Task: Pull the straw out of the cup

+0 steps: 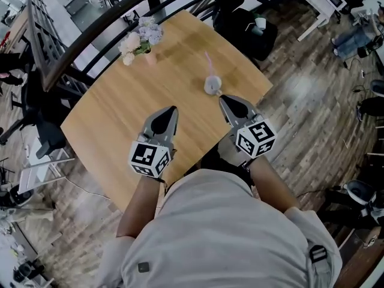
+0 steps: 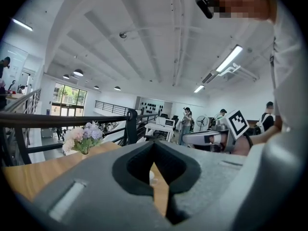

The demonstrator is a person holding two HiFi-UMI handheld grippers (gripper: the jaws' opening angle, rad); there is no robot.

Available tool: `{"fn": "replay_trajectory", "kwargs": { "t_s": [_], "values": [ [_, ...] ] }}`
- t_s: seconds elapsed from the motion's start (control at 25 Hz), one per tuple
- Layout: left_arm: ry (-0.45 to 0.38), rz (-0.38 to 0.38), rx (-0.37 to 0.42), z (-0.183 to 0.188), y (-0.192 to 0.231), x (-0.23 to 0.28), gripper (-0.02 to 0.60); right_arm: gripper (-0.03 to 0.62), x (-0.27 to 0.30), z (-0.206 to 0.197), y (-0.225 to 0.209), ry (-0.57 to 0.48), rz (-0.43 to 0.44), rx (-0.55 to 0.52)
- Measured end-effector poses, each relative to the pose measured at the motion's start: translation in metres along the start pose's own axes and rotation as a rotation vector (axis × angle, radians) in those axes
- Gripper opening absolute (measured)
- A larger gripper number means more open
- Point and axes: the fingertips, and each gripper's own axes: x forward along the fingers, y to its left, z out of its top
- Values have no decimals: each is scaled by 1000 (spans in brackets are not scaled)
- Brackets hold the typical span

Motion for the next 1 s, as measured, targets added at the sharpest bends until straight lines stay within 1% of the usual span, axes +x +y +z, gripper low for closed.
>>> {"fn": "replay_trajectory", "kwargs": {
  "t_s": [0.2, 0.52, 0.72, 1.0],
  "values": [
    [22, 46, -36, -11, 22, 44, 5, 32, 33, -7, -40, 55, 35, 11],
    [95, 71, -76, -44, 42, 110, 5, 79, 77, -30, -100, 151, 77, 50],
    [141, 88, -108, -70, 45, 139, 5, 101, 99, -66, -129, 256, 110, 85],
    [194, 103, -142, -99, 65, 173, 5, 107, 142, -98, -168, 336, 119, 101]
  ]
}}
